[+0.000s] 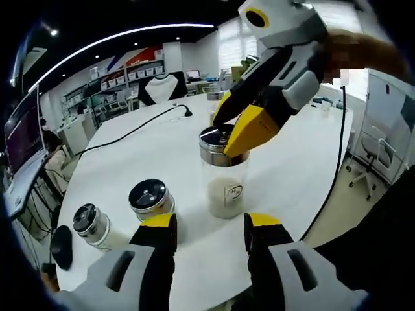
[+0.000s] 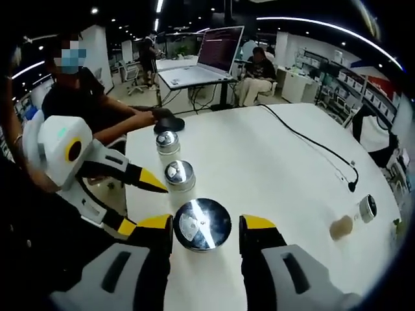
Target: Rotate the seasoning bottle until the label or dispensing opening points toward the visible target arrow and the bottle remains upright within the marked orientation range
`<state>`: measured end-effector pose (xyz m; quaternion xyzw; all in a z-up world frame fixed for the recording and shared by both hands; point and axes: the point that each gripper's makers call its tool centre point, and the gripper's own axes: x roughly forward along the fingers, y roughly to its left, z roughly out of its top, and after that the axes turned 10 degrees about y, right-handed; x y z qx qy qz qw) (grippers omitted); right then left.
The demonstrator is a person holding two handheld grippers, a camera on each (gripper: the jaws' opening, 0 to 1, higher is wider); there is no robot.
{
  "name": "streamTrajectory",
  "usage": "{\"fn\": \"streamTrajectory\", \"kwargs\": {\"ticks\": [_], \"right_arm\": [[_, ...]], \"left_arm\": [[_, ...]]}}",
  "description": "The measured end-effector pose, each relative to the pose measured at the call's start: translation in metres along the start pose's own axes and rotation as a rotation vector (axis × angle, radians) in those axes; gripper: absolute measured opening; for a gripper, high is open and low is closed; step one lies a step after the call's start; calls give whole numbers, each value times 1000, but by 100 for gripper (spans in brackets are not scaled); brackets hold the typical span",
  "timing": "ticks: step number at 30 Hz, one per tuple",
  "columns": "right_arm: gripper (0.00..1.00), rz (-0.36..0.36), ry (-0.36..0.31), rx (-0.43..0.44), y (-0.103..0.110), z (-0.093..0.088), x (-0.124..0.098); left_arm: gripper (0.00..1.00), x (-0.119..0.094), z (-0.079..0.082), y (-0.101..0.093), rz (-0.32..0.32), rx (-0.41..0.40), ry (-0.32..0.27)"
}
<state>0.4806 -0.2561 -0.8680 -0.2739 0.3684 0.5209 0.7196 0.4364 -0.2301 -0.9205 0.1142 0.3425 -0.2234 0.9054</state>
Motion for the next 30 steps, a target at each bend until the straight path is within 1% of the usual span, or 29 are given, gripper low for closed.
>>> {"fn": "streamTrajectory", "kwargs": {"ticks": [4, 9, 12, 16, 19, 21, 25, 27, 30], "right_arm": [[39, -4, -15, 19, -3, 4, -7], [39, -21, -13, 32, -8, 0, -13], [39, -26, -17, 49, -10, -3, -17], [39, -49, -28, 79, -19, -6, -24], [39, -68, -45, 102, -25, -6, -31], [39, -89, -52, 114, -32, -10, -37], [39, -114, -53, 149, -44, -20, -45], [39, -130, -54, 174, -52, -25, -49], [39, -150, -52, 191, -61, -31, -54]], "left_arm": [[46, 7, 10, -10, -39, 32, -12], [47, 16, 22, -20, -79, 55, -23], [48, 22, 29, -22, -92, 73, -26], [50, 28, 40, -20, -104, 87, -25], [51, 31, 47, -20, -107, 95, -30], [51, 34, 51, -20, -104, 96, -30], [50, 40, 52, -19, -96, 71, -19], [49, 40, 52, -17, -88, 63, -20], [46, 41, 51, -15, -76, 56, -18]]}}
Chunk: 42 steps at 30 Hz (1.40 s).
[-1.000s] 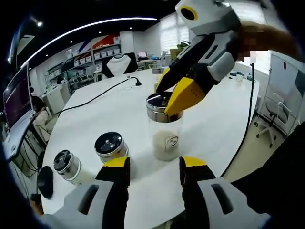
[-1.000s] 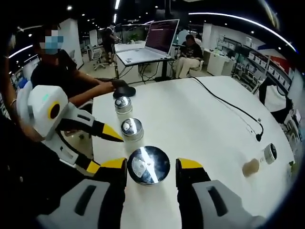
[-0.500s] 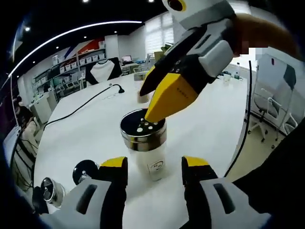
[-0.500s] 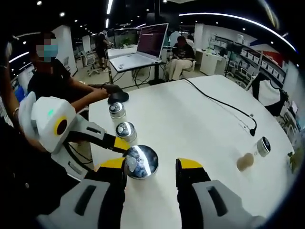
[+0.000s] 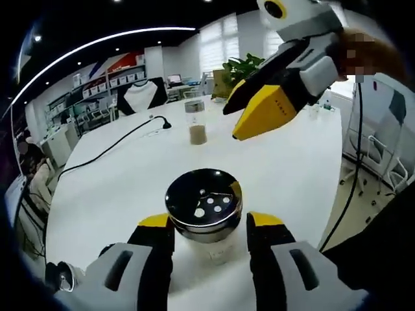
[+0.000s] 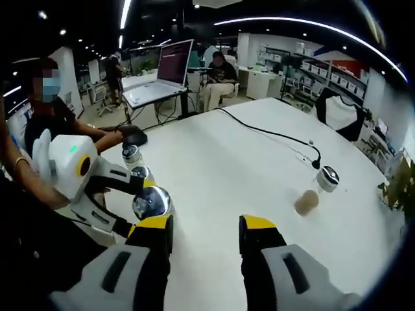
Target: Rotate the seasoning bottle until the label or dispensing opening points toward the visible target arrow and the bottle remains upright within the marked orientation range
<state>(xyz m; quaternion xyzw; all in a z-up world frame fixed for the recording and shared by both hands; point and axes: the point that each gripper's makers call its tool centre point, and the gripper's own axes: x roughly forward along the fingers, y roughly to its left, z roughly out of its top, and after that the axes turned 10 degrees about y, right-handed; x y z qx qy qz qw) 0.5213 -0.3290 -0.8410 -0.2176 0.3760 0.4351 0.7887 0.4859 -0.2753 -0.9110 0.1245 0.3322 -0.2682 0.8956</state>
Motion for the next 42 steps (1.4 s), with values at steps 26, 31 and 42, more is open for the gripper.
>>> {"fn": "streamTrajectory", "kwargs": {"ticks": [26, 31, 42], "right_arm": [[43, -126, -28, 156, -122, 6, -10], [45, -142, -2, 124, -144, 8, -2], [47, -188, 10, 143, -194, 28, 22]], "left_arm": [[66, -37, 26, 0, -115, -142, -84], [68, -39, 30, 0, -111, -155, -110], [78, -40, 23, 8, -43, -122, -70]]}}
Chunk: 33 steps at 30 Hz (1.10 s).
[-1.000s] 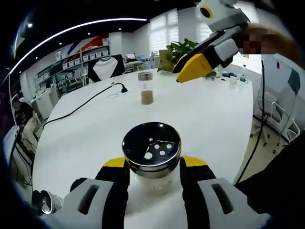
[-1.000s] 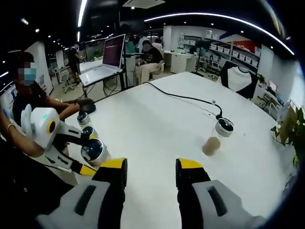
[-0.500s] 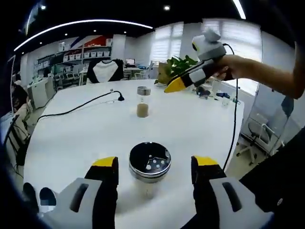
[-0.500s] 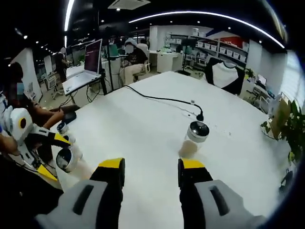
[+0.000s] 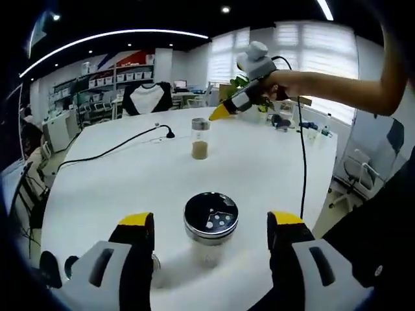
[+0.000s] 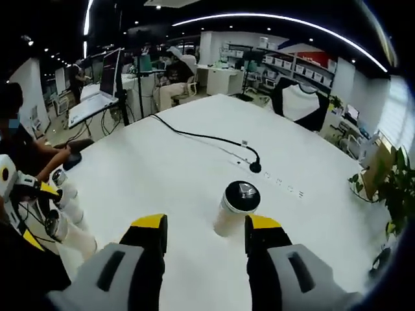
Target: Rotate the seasoning bottle until the label or dispensing opening points toward the visible target arrow and the bottle remains upright within the marked orientation range
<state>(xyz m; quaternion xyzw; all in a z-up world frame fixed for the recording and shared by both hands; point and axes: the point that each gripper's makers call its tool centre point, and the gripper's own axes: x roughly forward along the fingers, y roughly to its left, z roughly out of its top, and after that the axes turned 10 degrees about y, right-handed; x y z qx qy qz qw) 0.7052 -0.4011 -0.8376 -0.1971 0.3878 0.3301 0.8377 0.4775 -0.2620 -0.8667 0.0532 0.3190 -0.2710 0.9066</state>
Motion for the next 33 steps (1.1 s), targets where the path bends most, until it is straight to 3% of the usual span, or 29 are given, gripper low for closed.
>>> {"fn": "streamTrajectory", "kwargs": {"ticks": [5, 8, 12, 18, 23, 30, 33], "right_arm": [[47, -13, 27, -21, -15, 4, 18], [47, -16, 54, -15, -31, 2, 30], [47, -21, 70, -24, -43, 1, 40], [47, 3, 90, -37, -42, -1, 54], [47, 10, 112, -69, -37, 0, 64], [43, 14, 128, -87, -45, -1, 83], [40, 17, 120, -100, -44, 2, 81]], "left_arm": [[80, -5, -2, 6, 17, -39, -6], [81, -10, 0, 15, 82, -74, -43], [83, -10, -4, 14, 77, -79, -29], [83, -13, -6, 14, 89, -70, -11], [85, -15, -6, 17, 141, -72, -4], [84, -13, -4, 16, 134, -80, -1], [84, -12, -4, 16, 136, -79, 2]]}}
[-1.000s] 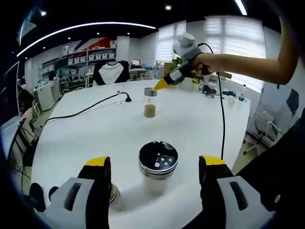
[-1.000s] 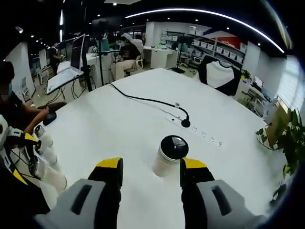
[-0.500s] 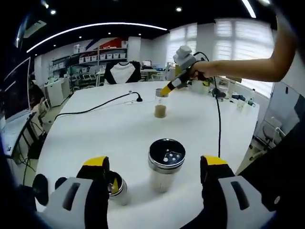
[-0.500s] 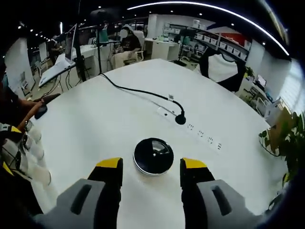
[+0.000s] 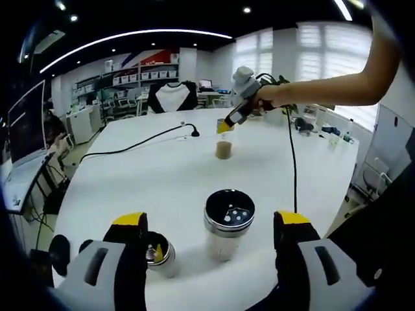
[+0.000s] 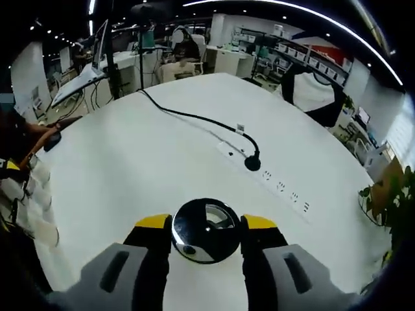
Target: Rotate the seasoning bottle until the label or dispensing opening points toward the visible target arrow and the bottle remains upright within the marked orientation range
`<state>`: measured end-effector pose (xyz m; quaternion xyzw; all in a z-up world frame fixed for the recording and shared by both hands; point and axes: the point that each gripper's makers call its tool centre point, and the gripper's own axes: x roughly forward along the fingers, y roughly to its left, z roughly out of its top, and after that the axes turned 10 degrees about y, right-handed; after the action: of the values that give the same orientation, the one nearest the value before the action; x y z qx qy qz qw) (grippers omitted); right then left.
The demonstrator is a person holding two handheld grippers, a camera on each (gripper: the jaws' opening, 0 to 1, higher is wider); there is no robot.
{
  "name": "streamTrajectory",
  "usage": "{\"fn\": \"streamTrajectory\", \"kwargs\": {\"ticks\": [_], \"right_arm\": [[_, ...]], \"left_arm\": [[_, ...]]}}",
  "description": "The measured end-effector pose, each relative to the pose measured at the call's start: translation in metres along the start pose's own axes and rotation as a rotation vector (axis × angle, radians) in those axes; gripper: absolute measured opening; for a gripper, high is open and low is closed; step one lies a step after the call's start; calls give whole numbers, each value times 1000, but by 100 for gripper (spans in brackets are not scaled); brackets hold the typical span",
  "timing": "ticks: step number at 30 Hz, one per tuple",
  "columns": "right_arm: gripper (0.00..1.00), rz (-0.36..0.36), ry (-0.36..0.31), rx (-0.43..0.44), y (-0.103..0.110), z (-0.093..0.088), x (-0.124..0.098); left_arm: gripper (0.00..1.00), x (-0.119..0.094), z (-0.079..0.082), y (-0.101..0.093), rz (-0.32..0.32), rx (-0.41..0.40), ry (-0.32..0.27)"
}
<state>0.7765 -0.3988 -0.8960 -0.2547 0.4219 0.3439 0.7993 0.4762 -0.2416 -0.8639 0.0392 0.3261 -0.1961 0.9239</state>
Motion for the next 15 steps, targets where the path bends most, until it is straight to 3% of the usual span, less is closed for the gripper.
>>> {"fn": "streamTrajectory", "kwargs": {"ticks": [8, 15], "right_arm": [[39, 21, -35, -79, 10, 0, -4], [39, 16, -69, -50, 11, 1, -7]], "left_arm": [[84, 0, -1, -4, -5, 1, 4], [82, -6, -2, -8, -10, 19, 12]]}}
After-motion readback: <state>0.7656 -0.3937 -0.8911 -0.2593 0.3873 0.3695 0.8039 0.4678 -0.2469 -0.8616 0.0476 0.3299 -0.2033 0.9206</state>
